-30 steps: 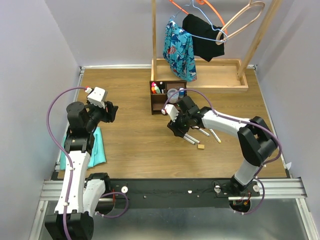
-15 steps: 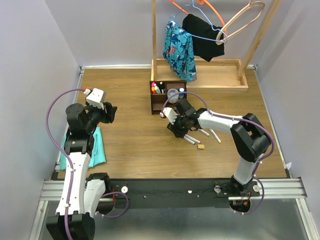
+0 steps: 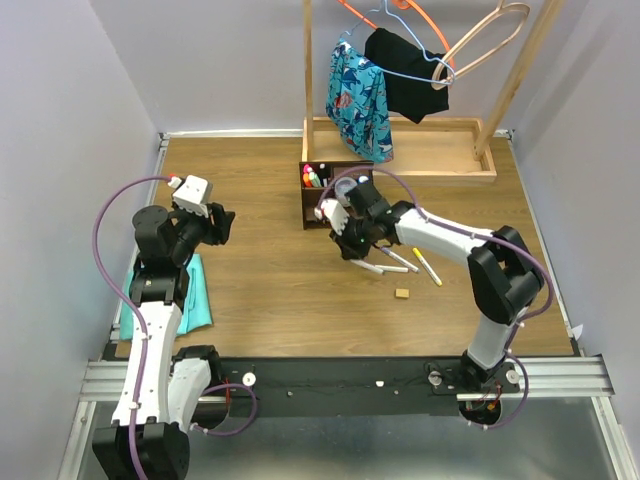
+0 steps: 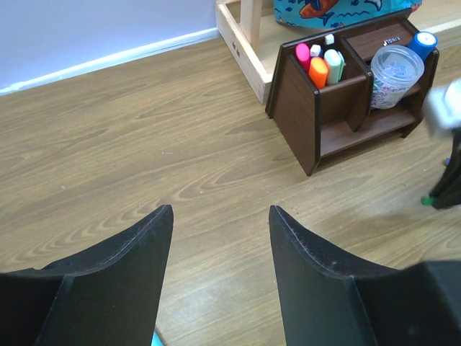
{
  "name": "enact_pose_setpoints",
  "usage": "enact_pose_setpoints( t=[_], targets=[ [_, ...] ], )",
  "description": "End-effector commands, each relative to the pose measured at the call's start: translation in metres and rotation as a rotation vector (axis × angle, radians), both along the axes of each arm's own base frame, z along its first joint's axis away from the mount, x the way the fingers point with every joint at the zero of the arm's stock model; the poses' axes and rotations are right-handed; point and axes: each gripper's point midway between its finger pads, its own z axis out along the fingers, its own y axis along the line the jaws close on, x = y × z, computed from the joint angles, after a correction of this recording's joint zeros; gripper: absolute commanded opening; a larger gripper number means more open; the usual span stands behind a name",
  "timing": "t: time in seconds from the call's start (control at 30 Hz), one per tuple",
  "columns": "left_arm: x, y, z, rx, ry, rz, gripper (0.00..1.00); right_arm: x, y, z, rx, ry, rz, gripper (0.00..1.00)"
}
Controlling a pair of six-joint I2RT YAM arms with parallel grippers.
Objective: Sort the stationery into containers
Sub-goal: Pick up the pen from the center of the board, then place the pen in the storage box.
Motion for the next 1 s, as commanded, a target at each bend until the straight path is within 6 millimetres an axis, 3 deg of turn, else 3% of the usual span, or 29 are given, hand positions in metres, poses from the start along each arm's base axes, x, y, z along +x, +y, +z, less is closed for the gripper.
enact_pose_setpoints(
  t=[0.0, 0.03, 0.13, 0.17, 0.27, 0.33, 0.37, 0.43, 0.47, 0.5, 0.57, 0.63, 0.67, 0.7, 0.73, 0.8, 0.83, 0.9, 0.97],
  targets=[
    [0.005, -0.003, 0.002, -0.002, -0.006, -0.03, 0.65, 0.001, 0.064, 0.119, 0.338, 0.01, 0.068, 0.04],
    [0.005, -0.005, 0.004, -0.004, -0.008, -0.042, 0.65, -0.001, 0.079, 0.152, 0.431, 0.008, 0.112, 0.03],
    [0.007, -0.008, 0.0, -0.012, 0.015, -0.06, 0.65, 0.003, 0.1, 0.208, 0.587, -0.023, 0.123, 0.01],
    [0.008, -0.009, -0.001, -0.013, 0.021, -0.069, 0.65, 0.013, 0.109, 0.235, 0.654, -0.084, 0.122, 0.01],
    [0.009, -0.01, -0.001, -0.011, 0.033, -0.076, 0.65, 0.034, 0.118, 0.281, 0.775, -0.242, 0.128, 0.01],
    [0.008, -0.01, -0.003, -0.001, 0.044, -0.08, 0.65, 0.044, 0.119, 0.299, 0.829, -0.342, 0.127, 0.01],
    [0.009, -0.009, 0.0, 0.003, 0.044, -0.081, 0.65, 0.05, 0.12, 0.321, 0.884, -0.446, 0.147, 0.01],
    [0.008, -0.008, -0.002, 0.009, 0.062, -0.077, 0.65, 0.062, 0.116, 0.317, 0.899, -0.517, 0.117, 0.01],
    [0.008, -0.007, 0.001, 0.022, 0.056, -0.078, 0.65, 0.07, 0.114, 0.332, 0.951, -0.596, 0.115, 0.01],
    [0.007, -0.007, -0.001, 0.03, 0.063, -0.077, 0.65, 0.075, 0.112, 0.316, 0.945, -0.601, 0.105, 0.01],
    [0.007, -0.005, 0.001, 0.047, 0.065, -0.077, 0.65, 0.092, 0.107, 0.319, 0.966, -0.707, 0.075, 0.0],
    [0.005, -0.003, -0.001, 0.067, 0.084, -0.074, 0.65, 0.11, 0.105, 0.301, 0.961, -0.728, 0.031, 0.01],
    [0.006, -0.003, 0.0, 0.073, 0.086, -0.075, 0.65, 0.12, 0.1, 0.305, 0.976, -0.766, 0.013, 0.01],
    [0.004, -0.002, -0.001, 0.084, 0.091, -0.077, 0.65, 0.131, 0.103, 0.29, 0.971, -0.752, -0.004, 0.01],
    [0.005, -0.002, -0.002, 0.086, 0.098, -0.076, 0.65, 0.139, 0.1, 0.29, 0.975, -0.772, -0.027, 0.01],
    [0.006, -0.001, -0.006, 0.087, 0.112, -0.078, 0.65, 0.15, 0.096, 0.29, 0.992, -0.815, -0.039, 0.0],
    [0.007, -0.002, -0.006, 0.084, 0.113, -0.079, 0.65, 0.158, 0.097, 0.277, 0.981, -0.808, -0.044, 0.01],
    [0.008, -0.002, -0.011, 0.081, 0.124, -0.079, 0.65, 0.167, 0.094, 0.275, 0.987, -0.824, -0.057, 0.01],
    [0.01, -0.001, -0.016, 0.081, 0.139, -0.078, 0.65, 0.175, 0.094, 0.262, 0.977, -0.814, -0.062, 0.01]
  ],
)
